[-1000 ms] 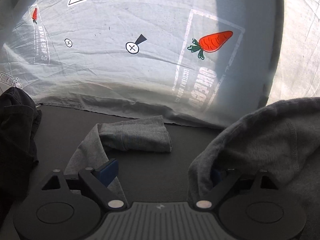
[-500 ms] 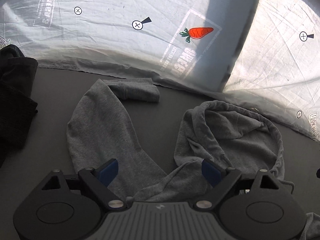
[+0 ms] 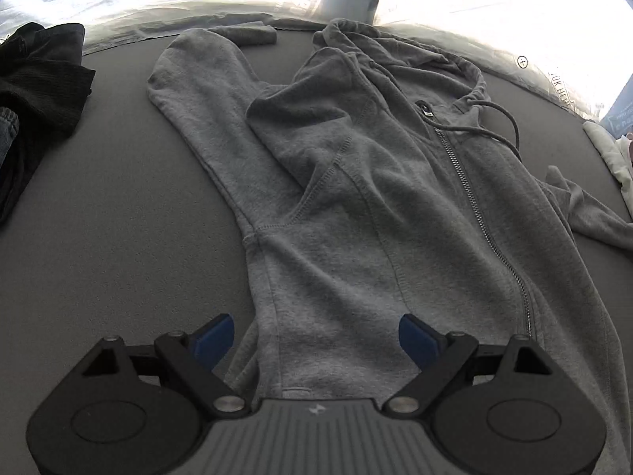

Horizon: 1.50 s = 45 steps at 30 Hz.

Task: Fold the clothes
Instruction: 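Reach the right gripper to the hoodie sleeve cuff and grasp it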

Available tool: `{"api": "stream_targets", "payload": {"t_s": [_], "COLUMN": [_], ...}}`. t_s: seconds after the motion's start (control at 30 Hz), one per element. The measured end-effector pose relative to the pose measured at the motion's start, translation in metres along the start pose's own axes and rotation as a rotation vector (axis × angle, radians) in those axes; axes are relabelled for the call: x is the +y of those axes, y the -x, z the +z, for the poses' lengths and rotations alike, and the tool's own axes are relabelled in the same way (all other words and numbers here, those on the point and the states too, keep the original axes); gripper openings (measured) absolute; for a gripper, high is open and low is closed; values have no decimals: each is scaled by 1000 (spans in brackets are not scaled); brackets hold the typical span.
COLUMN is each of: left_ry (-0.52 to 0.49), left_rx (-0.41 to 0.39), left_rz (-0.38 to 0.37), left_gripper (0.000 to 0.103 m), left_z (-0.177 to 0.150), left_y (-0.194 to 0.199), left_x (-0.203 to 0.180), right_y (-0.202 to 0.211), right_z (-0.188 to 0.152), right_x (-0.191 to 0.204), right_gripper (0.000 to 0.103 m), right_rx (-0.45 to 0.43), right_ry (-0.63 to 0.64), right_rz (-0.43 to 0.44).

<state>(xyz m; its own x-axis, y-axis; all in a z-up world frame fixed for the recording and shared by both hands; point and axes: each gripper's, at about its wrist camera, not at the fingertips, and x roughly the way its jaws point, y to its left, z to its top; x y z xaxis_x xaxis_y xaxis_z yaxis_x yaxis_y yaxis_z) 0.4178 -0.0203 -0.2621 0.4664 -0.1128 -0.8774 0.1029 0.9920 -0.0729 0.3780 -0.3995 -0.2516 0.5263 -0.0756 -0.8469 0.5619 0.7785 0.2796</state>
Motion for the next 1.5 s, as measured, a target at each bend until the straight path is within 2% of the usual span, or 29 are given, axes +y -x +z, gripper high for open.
{"api": "stream_targets", "payload": {"t_s": [0.17,0.27,0.43,0.53,0.6,0.7,0.77,0.87,0.97,1.0,1.13,1.2,1.3,1.4,1.47,1.5], "left_ry": [-145,-163,-251,-194,-93,45,97,116,176,179,198,205,212,217,221,222], "left_rx": [2,26,-12,-12,15,10,2,11,21,17,0,-11,-32,-52,-58,-60], "left_rz": [-40,-99,-105,-85,-57,27,89,161,188,194,211,218,229,240,244,246], "left_gripper": [96,96,96,96,96,97,100,103,103,103,103,103,103,103,103,103], "left_z": [-27,-42,-61,-72,-79,-95,-106,-119,-124,-125,-126,-128,-131,-134,-134,-134], "left_y": [5,12,23,22,16,15,16,17,20,20,21,21,22,24,24,24], "left_x": [-38,-53,-92,-108,-117,-129,-139,-151,-152,-153,-155,-156,-159,-161,-162,-163], "right_y": [20,34,46,34,25,16,11,2,-9,-13,-29,-38,-50,-58,-58,-57], "right_z": [-31,-49,-48,-29,-11,24,46,69,88,93,111,118,126,133,135,135], "right_x": [-35,-62,-96,-124,-138,-157,-170,-188,-199,-200,-192,-185,-181,-179,-180,-181], "right_gripper": [52,54,57,56,55,55,55,57,66,66,73,77,77,66,40,32], "right_rx": [30,24,-27,-37,-32,-51,-87,-99,-98,-101,-129,-140,-135,-128,-133,-133], "right_ry": [-198,-337,-266,-236,-175,-19,92,132,109,109,159,194,243,293,329,341], "right_rz": [82,94,15,21,37,21,-11,-24,16,26,55,34,5,0,23,41]}}
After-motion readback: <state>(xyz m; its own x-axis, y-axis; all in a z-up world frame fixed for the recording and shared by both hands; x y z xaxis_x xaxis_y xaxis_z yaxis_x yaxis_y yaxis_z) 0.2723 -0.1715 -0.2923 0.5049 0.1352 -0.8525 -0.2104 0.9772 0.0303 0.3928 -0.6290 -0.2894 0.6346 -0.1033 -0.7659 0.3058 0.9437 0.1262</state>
